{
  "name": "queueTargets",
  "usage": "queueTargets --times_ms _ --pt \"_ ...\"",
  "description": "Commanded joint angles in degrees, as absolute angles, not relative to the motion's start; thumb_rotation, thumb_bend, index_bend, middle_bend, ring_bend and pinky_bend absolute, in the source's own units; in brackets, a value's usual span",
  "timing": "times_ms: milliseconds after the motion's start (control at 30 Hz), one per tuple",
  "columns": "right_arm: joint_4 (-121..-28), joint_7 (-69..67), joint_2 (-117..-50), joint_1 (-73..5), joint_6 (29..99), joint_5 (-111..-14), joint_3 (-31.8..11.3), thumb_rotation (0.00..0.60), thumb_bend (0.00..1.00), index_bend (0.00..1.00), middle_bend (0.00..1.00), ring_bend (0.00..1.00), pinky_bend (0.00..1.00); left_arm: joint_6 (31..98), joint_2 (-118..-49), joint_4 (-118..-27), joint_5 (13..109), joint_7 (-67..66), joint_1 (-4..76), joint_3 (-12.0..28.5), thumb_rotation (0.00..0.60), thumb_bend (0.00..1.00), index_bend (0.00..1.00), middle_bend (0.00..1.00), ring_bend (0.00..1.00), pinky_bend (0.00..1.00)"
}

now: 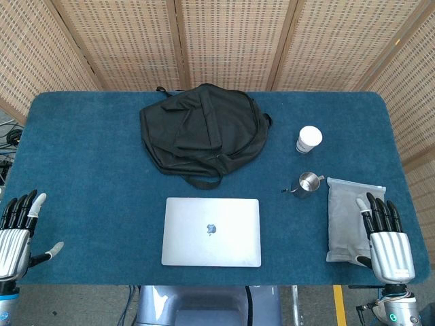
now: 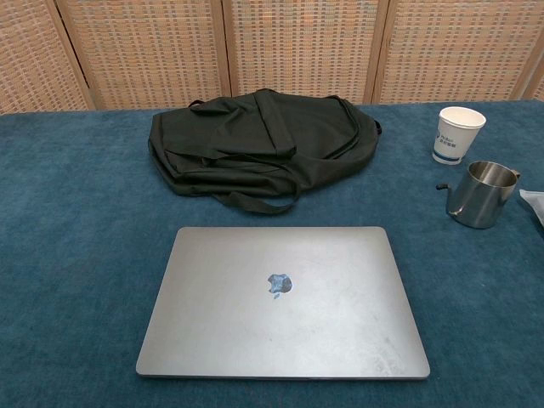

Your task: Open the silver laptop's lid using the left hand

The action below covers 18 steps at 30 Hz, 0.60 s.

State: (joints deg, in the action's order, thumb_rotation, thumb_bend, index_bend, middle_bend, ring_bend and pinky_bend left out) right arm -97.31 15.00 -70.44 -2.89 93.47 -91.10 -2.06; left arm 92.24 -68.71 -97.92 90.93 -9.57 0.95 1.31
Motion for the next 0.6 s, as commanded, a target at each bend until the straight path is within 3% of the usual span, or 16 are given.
queueTargets --times_ms 33,400,600 --pt "-97.23 14.49 -70.28 -2.75 93.63 -90.96 -2.41 0.600 0.00 0.00 0.00 0.00 0.00 92.13 -68.67 -97.87 90.83 -9.40 0.97 1.35 0.600 0.00 0.00 0.00 0.00 0.00" --pt "-97.34 14.16 -70.06 -2.47 93.76 -91.04 -2.93 0.600 0.00 0.00 0.00 0.00 0.00 91.16 -68.97 -97.42 92.36 -8.67 1.57 0.63 0.600 0.00 0.00 0.00 0.00 0.00" --pt "-97.90 13.77 -69.73 -2.24 93.71 -90.62 -3.28 0.600 0.00 0.00 0.00 0.00 0.00 87.27 -71.50 -95.79 99.77 -5.43 5.75 -1.11 0.600 0.00 0.00 0.00 0.00 0.00"
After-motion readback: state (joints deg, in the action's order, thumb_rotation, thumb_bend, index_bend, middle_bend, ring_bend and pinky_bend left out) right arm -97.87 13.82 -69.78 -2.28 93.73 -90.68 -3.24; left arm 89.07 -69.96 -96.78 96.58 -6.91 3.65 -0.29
